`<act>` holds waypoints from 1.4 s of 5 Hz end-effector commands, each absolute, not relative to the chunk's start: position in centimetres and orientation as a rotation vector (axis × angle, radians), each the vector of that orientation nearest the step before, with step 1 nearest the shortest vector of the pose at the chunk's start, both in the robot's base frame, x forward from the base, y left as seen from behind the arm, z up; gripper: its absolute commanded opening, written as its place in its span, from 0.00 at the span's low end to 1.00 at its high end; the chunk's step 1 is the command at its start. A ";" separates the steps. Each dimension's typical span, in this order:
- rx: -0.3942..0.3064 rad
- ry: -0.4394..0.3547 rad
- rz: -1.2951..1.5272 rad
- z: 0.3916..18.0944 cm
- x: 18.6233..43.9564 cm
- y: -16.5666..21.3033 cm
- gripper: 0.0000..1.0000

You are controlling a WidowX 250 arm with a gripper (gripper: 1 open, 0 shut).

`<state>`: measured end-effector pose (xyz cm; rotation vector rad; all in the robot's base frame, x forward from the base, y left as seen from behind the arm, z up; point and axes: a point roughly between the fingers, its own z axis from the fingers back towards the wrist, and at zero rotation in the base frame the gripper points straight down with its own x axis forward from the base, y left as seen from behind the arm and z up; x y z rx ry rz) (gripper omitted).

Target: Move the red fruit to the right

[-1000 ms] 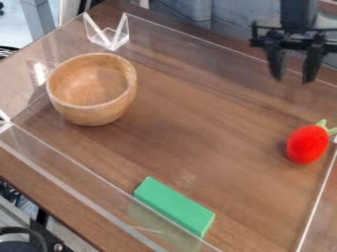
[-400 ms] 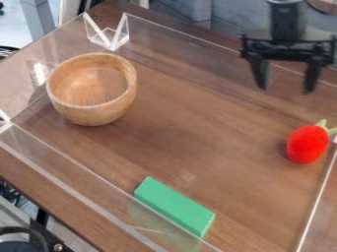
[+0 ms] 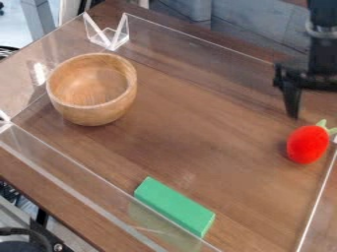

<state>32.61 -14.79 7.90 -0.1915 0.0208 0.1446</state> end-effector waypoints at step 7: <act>-0.088 -0.001 0.162 3.5 33.5 -16.4 1.00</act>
